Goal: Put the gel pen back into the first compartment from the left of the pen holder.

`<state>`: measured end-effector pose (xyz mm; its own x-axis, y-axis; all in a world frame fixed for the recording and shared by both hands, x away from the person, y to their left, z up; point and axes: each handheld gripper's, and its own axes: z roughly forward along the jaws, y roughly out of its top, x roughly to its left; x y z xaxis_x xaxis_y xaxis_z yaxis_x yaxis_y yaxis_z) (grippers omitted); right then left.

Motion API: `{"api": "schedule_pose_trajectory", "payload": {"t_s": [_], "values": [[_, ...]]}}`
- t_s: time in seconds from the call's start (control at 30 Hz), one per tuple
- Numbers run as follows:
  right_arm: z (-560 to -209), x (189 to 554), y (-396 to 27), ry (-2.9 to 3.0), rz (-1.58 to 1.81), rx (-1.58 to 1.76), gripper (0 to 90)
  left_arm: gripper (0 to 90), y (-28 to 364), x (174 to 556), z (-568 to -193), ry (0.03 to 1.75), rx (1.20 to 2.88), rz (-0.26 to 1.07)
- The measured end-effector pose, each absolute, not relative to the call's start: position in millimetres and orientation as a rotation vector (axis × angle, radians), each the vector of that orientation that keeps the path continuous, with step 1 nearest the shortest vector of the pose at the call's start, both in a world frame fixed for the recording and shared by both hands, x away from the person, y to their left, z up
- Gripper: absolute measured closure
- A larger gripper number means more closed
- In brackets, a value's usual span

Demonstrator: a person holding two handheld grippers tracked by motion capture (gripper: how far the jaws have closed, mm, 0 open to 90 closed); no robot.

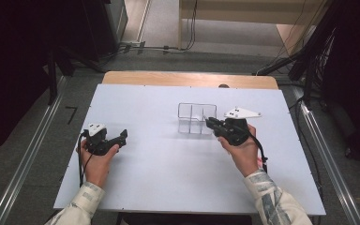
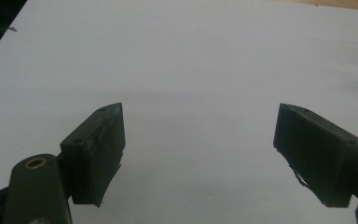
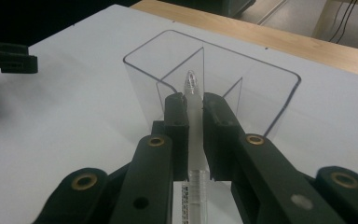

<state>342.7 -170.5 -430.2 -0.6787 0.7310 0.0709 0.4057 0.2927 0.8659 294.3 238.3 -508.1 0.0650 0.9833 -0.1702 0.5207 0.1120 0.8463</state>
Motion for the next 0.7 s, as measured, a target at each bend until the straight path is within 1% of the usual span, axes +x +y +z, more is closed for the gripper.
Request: {"api": "schedule_pose_trajectory", "payload": {"t_s": [0.7], "values": [[-412,374,-127,2.223,1.365,1.022,79.0,17.2,240,294,-508,1.568,1.516,0.708]]}}
